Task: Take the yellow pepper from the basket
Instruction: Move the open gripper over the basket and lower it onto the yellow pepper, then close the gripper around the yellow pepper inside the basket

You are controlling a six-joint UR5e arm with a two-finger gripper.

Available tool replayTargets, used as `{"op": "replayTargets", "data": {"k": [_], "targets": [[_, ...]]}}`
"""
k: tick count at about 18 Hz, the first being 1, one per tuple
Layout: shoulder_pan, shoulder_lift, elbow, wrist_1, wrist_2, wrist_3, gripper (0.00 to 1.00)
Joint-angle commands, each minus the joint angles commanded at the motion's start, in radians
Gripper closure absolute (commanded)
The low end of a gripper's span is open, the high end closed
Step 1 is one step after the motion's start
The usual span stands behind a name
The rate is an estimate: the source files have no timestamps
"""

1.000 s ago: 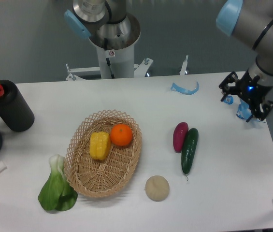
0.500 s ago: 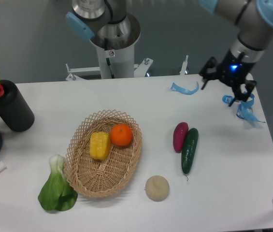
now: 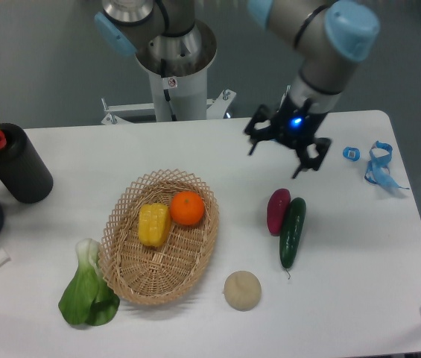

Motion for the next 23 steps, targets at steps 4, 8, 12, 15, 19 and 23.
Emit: {"op": "replayTargets", "data": {"k": [4,8,12,15,19,23], "targets": [[-0.098,-0.029,-0.003,0.000,0.003,-0.127,0.00],[-0.201,-0.061,0.002,0.005,0.005,-0.281,0.00],[-0.290,-0.116,0.005,0.020,0.009,-0.403,0.00],[-0.330,-0.166,-0.003,0.118,0.014,-0.491,0.00],[-0.379,-0.222,-0.002,0.155,0.142,-0.560,0.00],[-0.381,-0.232,-0.002,0.161,0.156,-0.559,0.00]]}}
